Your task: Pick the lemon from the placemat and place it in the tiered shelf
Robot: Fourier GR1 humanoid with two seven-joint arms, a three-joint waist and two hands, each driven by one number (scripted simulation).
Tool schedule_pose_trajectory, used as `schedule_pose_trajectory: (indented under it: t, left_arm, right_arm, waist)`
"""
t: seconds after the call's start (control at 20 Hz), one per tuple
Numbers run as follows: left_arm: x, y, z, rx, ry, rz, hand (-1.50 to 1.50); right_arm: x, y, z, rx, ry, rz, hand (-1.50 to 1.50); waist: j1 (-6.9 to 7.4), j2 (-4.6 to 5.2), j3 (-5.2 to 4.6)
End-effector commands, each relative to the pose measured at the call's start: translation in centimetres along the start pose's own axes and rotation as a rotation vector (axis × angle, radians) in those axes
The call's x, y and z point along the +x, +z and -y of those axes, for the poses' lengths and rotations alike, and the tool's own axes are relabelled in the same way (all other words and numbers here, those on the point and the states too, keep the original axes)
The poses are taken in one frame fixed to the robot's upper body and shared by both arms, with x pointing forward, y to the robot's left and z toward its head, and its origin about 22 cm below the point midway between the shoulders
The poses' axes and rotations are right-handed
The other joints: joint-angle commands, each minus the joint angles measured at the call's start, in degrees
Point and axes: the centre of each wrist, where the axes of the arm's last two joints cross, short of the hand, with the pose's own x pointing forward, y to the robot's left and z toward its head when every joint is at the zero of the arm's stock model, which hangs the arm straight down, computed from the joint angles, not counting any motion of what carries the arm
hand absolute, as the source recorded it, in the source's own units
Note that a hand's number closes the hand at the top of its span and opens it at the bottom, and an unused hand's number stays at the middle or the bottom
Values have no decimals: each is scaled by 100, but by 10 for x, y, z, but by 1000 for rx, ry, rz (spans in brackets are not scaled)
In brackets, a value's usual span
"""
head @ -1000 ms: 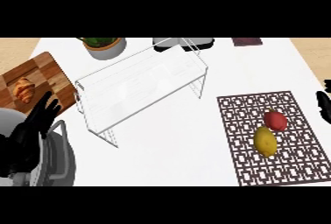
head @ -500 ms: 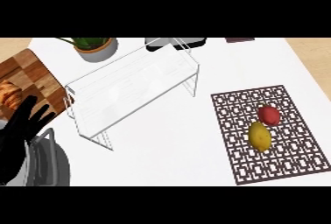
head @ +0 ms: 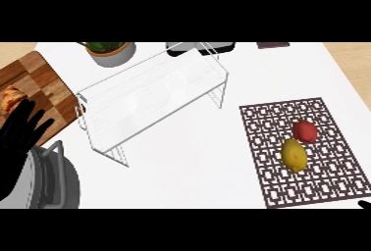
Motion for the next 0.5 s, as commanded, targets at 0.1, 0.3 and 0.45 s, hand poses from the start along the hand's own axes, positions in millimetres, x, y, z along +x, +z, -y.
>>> schedule_pose_trajectory:
  t: [0.1, 0.3, 0.45]
  left_arm:
    - [-57, 10, 5, 22, -4, -296, 0]
    - [-56, 7, 9, 8, -4, -301, 0]
    - [-55, 8, 16, -20, -15, -308, 0]
  right_arm:
    - [31, 10, -2, 103, 101, -61, -150]
    - [53, 5, -1, 39, 136, -145, -150]
    - [67, 2, -1, -7, 165, -193, -150]
  waist:
    - [151, 235, -271]
    - [224, 302, -283]
    - [338, 270, -258]
